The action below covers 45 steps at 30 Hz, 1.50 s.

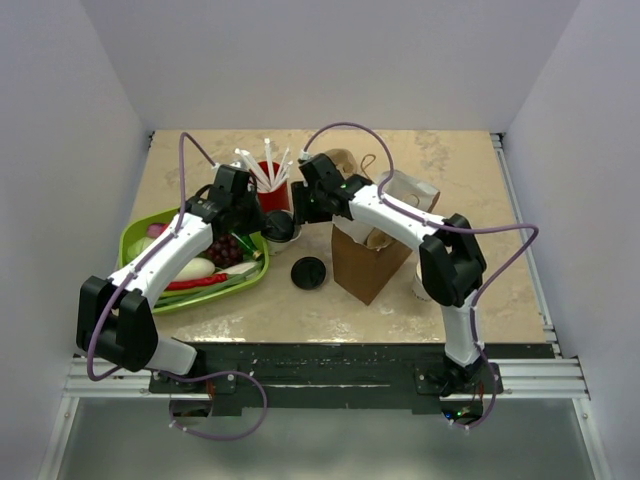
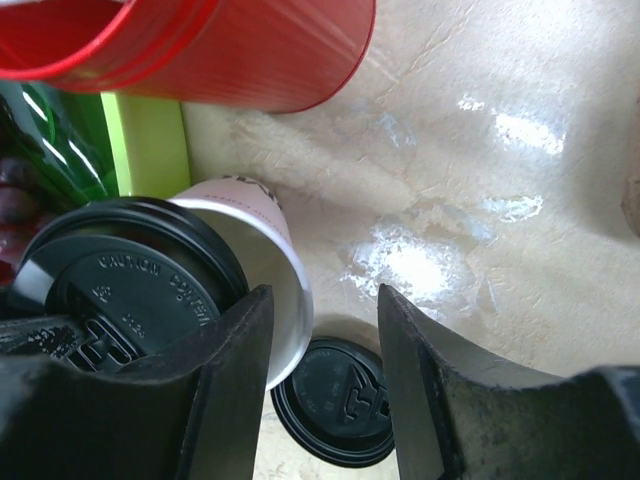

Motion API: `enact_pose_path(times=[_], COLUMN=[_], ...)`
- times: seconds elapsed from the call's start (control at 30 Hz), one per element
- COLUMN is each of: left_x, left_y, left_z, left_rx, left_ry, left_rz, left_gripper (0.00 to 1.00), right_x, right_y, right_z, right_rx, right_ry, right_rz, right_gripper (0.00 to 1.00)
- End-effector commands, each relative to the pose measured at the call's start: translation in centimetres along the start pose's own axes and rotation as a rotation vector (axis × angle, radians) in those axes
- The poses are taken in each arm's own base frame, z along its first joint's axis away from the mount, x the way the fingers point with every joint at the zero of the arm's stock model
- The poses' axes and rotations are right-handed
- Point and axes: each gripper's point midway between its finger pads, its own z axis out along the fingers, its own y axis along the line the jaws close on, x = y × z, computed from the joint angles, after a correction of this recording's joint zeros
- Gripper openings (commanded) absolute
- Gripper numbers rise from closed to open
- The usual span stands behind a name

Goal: Pack the takeout coffee

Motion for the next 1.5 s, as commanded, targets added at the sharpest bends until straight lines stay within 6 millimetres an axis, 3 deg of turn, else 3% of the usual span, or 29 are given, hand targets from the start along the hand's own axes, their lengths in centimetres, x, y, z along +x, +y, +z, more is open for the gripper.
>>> enact_pose_path(times=[0.0,0.13,0.3,0.4,0.43,0.47,0.57,0.7,0.83,1.17,1.3,1.47], left_x=[-0.1,0.0,0.0,0.0,0.0,0.0,0.3,0.4,0.5,0.3,0.4,0.1], left_y=[1.8,1.8,1.9,1.8,1.8,1.7,0.5,-2.6,-3.1,-4.7,-5.5,-5.7], left_z=[0.0,-0.1,0.0,-0.2,-0.1,-0.3,-0.5,-0.8,-0.5,-0.5,-0.8,-1.1], left_rx=[-0.068,-0.068,-0.072,-0.069,-0.067,-0.061,0.013,0.192,0.215,0.322,0.373,0.383], left_ry=[0.002,0.004,0.005,0.001,0.001,0.000,0.011,0.018,0.024,-0.012,-0.008,-0.033], left_rz=[0.040,0.039,0.036,0.034,0.034,0.034,0.047,0.058,0.040,0.003,0.002,-0.016], left_gripper=[0.13,0.13,0.12,0.12,0.12,0.12,0.12,0.13,0.13,0.13,0.13,0.13], right_x=[0.0,0.7,1.0,0.9,0.6,0.3,-0.4,-1.2,-0.4,-1.8,-1.5,-2.8], right_y=[1.8,2.4,3.0,3.4,3.5,3.6,3.3,2.6,1.7,-1.5,-1.2,-1.6], right_z=[-0.4,-0.1,0.2,0.0,-0.1,-0.5,-1.1,-2.2,-3.0,-4.4,-3.9,-4.5], right_rx=[-0.056,-0.081,-0.112,-0.127,-0.130,-0.134,-0.112,-0.060,-0.026,0.159,0.147,0.177], right_ry=[0.018,0.057,0.074,0.068,0.060,0.046,0.009,-0.020,0.013,-0.012,0.015,-0.020], right_rz=[-0.042,-0.048,-0.036,-0.032,-0.031,-0.032,-0.037,-0.073,-0.093,-0.183,-0.192,-0.189], right_gripper=[0.49,0.48,0.38,0.27,0.16,0.12,0.00,0.00,0.00,0.00,0.07,0.22])
